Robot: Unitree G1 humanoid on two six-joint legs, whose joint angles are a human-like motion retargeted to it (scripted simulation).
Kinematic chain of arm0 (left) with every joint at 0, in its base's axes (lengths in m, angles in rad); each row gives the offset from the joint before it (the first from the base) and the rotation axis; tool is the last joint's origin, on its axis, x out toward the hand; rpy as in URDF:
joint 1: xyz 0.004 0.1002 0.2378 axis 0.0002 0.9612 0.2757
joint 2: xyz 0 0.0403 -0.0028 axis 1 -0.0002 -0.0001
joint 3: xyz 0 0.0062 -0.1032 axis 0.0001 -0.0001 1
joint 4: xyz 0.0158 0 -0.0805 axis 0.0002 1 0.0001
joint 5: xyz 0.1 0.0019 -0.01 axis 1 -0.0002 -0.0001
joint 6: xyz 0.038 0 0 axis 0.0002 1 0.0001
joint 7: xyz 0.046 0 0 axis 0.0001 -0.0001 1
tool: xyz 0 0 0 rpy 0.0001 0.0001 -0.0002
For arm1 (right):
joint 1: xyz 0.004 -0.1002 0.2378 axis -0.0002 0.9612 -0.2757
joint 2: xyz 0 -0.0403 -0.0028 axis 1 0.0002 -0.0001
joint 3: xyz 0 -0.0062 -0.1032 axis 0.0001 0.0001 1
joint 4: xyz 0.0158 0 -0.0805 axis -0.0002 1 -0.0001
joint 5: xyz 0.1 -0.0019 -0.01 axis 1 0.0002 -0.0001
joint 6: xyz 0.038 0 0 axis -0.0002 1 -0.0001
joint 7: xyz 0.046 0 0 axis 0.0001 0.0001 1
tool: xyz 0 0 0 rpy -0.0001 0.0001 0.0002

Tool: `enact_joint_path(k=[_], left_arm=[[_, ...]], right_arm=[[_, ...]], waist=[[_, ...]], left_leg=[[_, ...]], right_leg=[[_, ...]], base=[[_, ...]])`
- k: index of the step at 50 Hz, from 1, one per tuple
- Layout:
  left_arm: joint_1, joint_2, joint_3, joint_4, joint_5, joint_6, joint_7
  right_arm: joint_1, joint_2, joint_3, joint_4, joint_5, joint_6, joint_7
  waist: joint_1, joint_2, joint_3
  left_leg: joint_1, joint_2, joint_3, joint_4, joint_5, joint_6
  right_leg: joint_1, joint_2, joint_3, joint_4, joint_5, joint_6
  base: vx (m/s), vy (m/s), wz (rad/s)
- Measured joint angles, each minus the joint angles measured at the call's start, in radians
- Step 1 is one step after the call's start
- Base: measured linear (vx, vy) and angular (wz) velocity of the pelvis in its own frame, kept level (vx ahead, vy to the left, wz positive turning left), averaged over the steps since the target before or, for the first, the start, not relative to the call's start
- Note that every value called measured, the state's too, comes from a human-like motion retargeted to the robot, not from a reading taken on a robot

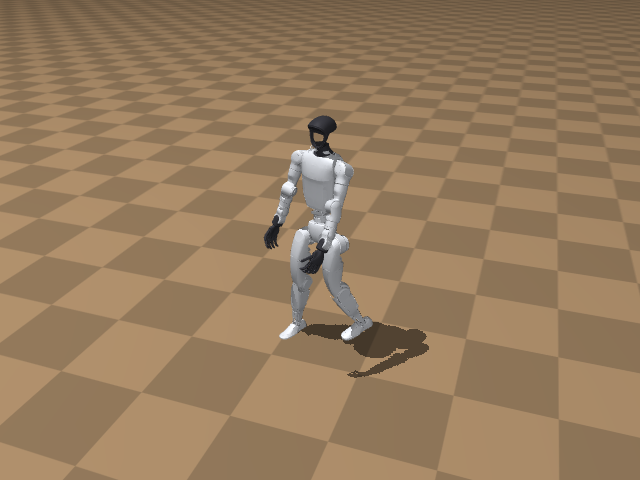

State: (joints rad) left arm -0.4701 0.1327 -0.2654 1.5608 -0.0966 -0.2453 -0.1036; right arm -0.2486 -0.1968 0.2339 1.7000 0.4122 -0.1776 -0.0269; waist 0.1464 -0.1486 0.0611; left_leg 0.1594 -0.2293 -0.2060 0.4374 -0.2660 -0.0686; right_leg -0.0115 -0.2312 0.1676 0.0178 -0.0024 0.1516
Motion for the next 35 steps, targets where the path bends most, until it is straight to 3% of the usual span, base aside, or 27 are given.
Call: enact_joint_path(k=[2,5,7,12,15,18,22,25,26,31,33,35], left_arm=[[0.126,0.026,0.000,0.059,0.021,0.037,-0.095],[0.318,0.099,0.011,0.079,-0.005,0.011,-0.152],[0.444,0.166,0.025,0.053,-0.010,-0.014,-0.180],[0.692,0.344,0.104,-0.006,-0.085,-0.027,-0.260],[0.780,0.416,0.204,0.014,-0.182,-0.004,-0.302],[0.827,0.436,0.301,0.049,-0.246,0.035,-0.308],[0.828,0.377,0.359,0.059,-0.273,0.069,-0.228],[0.782,0.281,0.356,0.042,-0.376,0.019,-0.123],[0.755,0.246,0.360,0.042,-0.405,0.019,-0.111],[0.558,0.104,0.377,0.066,-0.349,0.026,-0.079],[0.443,0.068,0.354,0.064,-0.269,0.017,-0.080],[0.298,0.048,0.315,0.043,-0.189,0.020,-0.071]], right_arm=[[-0.128,-0.057,-0.057,-0.020,-0.025,0.013,-0.018],[-0.304,-0.149,-0.141,-0.074,0.014,-0.019,-0.068],[-0.402,-0.203,-0.169,-0.114,0.073,-0.053,-0.090],[-0.600,-0.305,-0.160,-0.205,0.238,-0.128,-0.125],[-0.689,-0.333,-0.156,-0.242,0.277,-0.145,-0.130],[-0.754,-0.327,-0.166,-0.265,0.270,-0.134,-0.136],[-0.787,-0.266,-0.180,-0.304,0.254,-0.120,-0.157],[-0.739,-0.200,-0.216,-0.367,0.229,-0.160,-0.203],[-0.701,-0.179,-0.238,-0.386,0.185,-0.148,-0.205],[-0.391,-0.087,-0.268,-0.417,-0.016,-0.091,-0.130],[-0.236,-0.071,-0.244,-0.372,-0.097,-0.080,-0.067],[-0.100,-0.060,-0.224,-0.294,-0.177,-0.054,-0.018]], waist=[[-0.025,-0.019,-0.096],[0.002,-0.030,-0.122],[0.044,-0.039,-0.110],[0.150,-0.059,-0.091],[0.192,-0.078,-0.089],[0.209,-0.092,-0.090],[0.232,-0.094,-0.046],[0.250,-0.018,0.012],[0.238,0.010,0.012],[0.130,0.118,0.005],[0.078,0.165,-0.002],[0.041,0.180,-0.031]], left_leg=[[-0.392,0.042,0.192,0.517,-0.131,-0.011],[-0.684,0.160,0.385,0.983,-0.300,0.081],[-0.784,0.211,0.451,1.160,-0.357,0.132],[-0.941,0.294,0.528,1.297,-0.398,0.160],[-0.943,0.352,0.606,1.191,-0.396,0.194],[-0.863,0.368,0.700,0.910,-0.358,0.195],[-0.552,0.278,0.887,0.213,-0.236,0.141],[-0.241,0.190,1.036,-0.369,-0.084,0.127],[-0.192,0.188,1.056,-0.456,-0.035,0.103],[-0.064,0.231,0.957,-0.525,0.070,-0.028],[-0.033,0.253,0.859,-0.525,0.073,-0.039],[-0.058,0.252,0.761,-0.525,0.064,-0.030]], right_leg=[[-0.094,-0.028,-0.078,0.023,-0.018,-0.001],[-0.098,-0.046,-0.166,0.040,-0.062,-0.002],[-0.062,-0.048,-0.206,0.035,-0.081,-0.010],[0.018,-0.029,-0.289,0.001,-0.106,-0.040],[0.044,-0.023,-0.323,-0.005,-0.116,-0.041],[0.053,-0.021,-0.347,0.019,-0.129,-0.031],[0.108,-0.028,-0.358,0.062,-0.142,0.010],[0.218,0.031,-0.372,0.082,-0.158,0.037],[0.242,0.059,-0.386,0.092,-0.162,0.030],[0.299,0.123,-0.513,0.280,-0.082,-0.059],[0.206,0.113,-0.547,0.575,-0.065,-0.115],[-0.006,0.076,-0.514,0.977,-0.109,-0.151]], base=[[0.21,-0.17,2.24],[0.31,-0.14,1.55],[0.37,-0.15,0.87],[0.37,-0.13,0.61],[0.36,-0.08,0.48],[0.37,-0.02,0.43],[0.44,0.06,0.11],[0.52,0.18,0.08],[0.51,0.21,0.67],[0.50,0.25,1.62],[0.43,0.26,2.46],[0.35,0.17,2.46]])
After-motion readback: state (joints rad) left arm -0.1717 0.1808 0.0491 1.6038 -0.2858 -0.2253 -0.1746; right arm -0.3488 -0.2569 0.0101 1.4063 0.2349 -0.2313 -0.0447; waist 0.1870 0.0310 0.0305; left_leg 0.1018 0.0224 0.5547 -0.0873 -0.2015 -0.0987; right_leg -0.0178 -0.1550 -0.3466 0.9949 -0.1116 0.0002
